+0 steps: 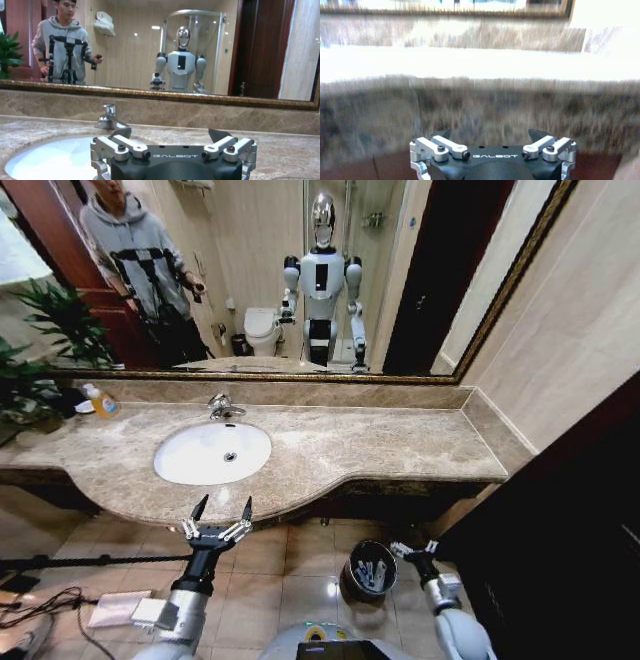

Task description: Pick up the trash from the sink and place it in the trash bin.

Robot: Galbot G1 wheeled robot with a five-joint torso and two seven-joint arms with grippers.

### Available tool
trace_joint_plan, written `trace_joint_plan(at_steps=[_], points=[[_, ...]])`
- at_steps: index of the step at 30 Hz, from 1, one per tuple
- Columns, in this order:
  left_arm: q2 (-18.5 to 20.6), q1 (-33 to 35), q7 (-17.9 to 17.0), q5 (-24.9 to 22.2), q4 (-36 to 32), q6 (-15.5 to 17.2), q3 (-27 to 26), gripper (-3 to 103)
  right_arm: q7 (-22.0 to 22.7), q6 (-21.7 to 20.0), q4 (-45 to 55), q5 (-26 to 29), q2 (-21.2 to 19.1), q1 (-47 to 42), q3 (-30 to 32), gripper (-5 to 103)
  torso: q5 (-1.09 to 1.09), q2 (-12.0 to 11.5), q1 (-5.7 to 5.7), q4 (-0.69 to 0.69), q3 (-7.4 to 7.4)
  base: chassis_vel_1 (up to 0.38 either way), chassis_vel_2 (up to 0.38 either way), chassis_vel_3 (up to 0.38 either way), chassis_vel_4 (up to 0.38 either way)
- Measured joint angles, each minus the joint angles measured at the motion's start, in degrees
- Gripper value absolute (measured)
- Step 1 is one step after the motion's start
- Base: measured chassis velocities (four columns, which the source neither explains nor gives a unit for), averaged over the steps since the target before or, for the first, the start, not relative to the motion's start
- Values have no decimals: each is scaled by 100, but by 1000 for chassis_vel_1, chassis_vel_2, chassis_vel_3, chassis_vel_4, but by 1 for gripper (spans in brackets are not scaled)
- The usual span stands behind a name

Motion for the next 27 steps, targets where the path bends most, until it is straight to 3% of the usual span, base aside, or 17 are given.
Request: trace_joint_plan(at_steps=[4, 16, 27], points=[[0, 0, 0, 0, 0, 0, 0, 100, 16, 60, 719, 13, 115, -266, 29, 100, -2, 0, 0, 0, 0, 0, 0, 0, 0], [0, 0, 0, 0, 0, 0, 0, 100, 184, -341, 2306, 70, 283, -392, 3, 100, -1, 0, 0, 0, 0, 0, 0, 0, 0], [0, 0, 0, 0, 0, 0, 0, 100, 194, -413, 2825, -113, 270, -543, -224, 100, -1, 0, 0, 0, 0, 0, 0, 0, 0]])
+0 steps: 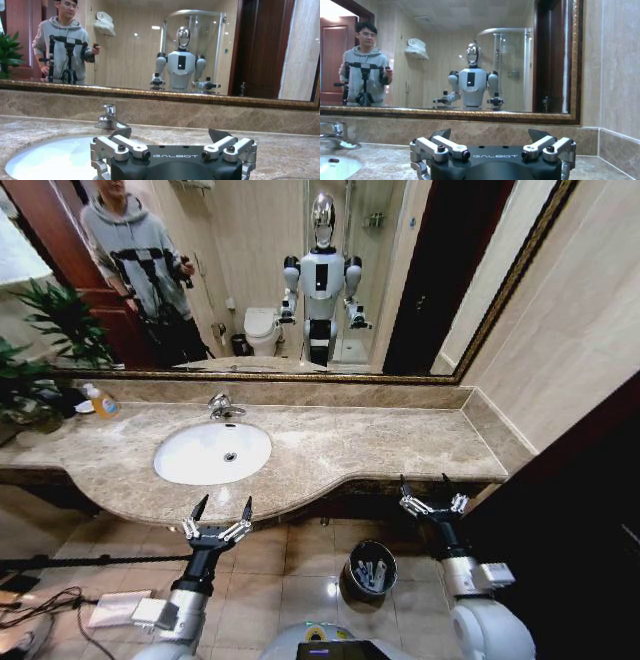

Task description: Pick up the trash from the sink and place it in the trash bin.

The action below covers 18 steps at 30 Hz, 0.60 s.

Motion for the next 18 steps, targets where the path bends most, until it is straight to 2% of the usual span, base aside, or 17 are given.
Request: trace_joint_plan(at_steps=[18], points=[[0, 0, 0, 0, 0, 0, 0, 100, 50, -13, -100, -329, -82, 21, -100, 100, 0, 0, 0, 0, 0, 0, 0, 0, 0]])
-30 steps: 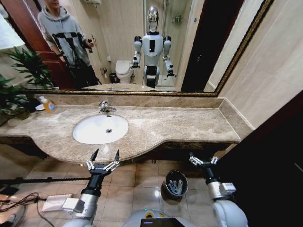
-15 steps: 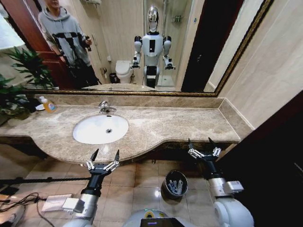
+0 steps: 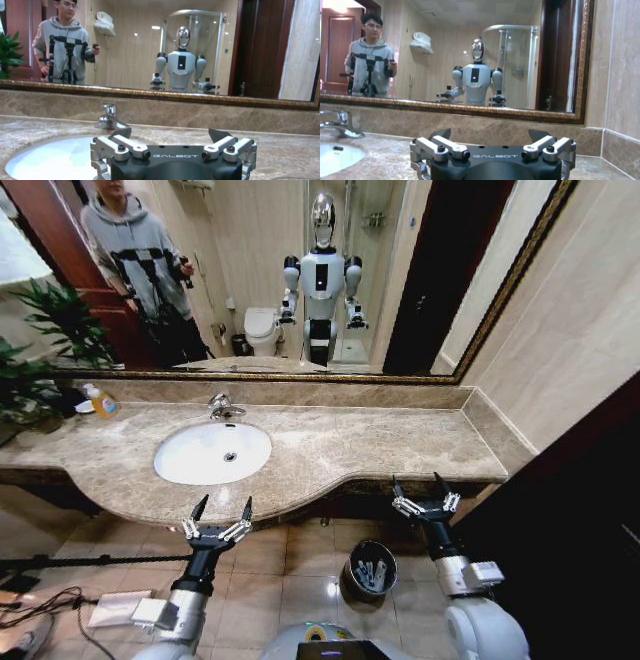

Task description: Pick up the trash from the sink and place it in the trash bin.

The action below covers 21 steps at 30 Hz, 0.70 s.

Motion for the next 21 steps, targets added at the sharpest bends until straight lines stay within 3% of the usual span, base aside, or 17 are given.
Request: trace_joint_plan(at_steps=[21], points=[[0, 0, 0, 0, 0, 0, 0, 100, -132, -7, -67, 181, -70, -90, 40, 100, 0, 0, 0, 0, 0, 0, 0, 0, 0]])
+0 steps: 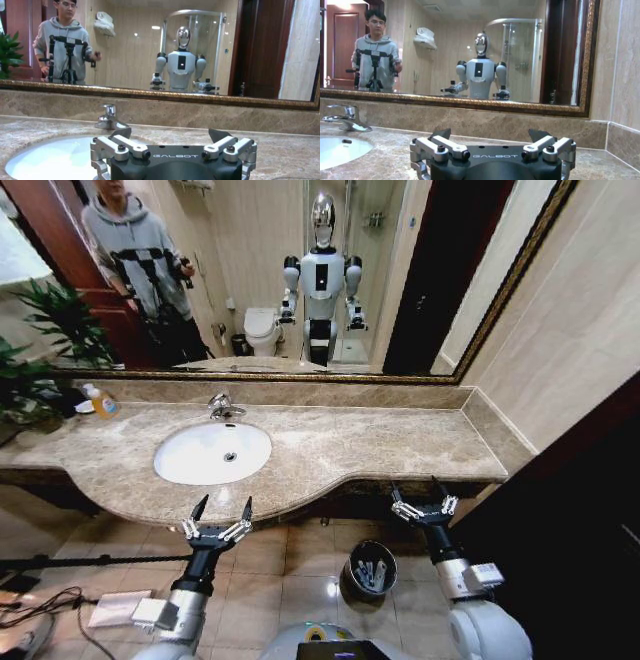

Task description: Pick up the trash from the sink and place it in the trash bin.

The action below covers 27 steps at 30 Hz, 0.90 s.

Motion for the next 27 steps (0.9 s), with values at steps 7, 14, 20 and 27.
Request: trace_joint_plan(at_steps=[7, 14, 20, 27], points=[[0, 0, 0, 0, 0, 0, 0, 100, -3, 0, -3, 2, 0, 0, 0, 100, 0, 0, 0, 0, 0, 0, 0, 0, 0], [0, 0, 0, 0, 0, 0, 0, 100, -3, 0, -5, 6, 1, 2, 1, 100, 0, 0, 0, 0, 0, 0, 0, 0, 0], [0, 0, 0, 0, 0, 0, 0, 100, -3, 0, -6, 6, 1, 2, 1, 100, 0, 0, 0, 0, 0, 0, 0, 0, 0], [0, 0, 0, 0, 0, 0, 0, 100, -3, 1, -6, 6, 1, 3, 1, 100, 0, 0, 0, 0, 0, 0, 0, 0, 0]])
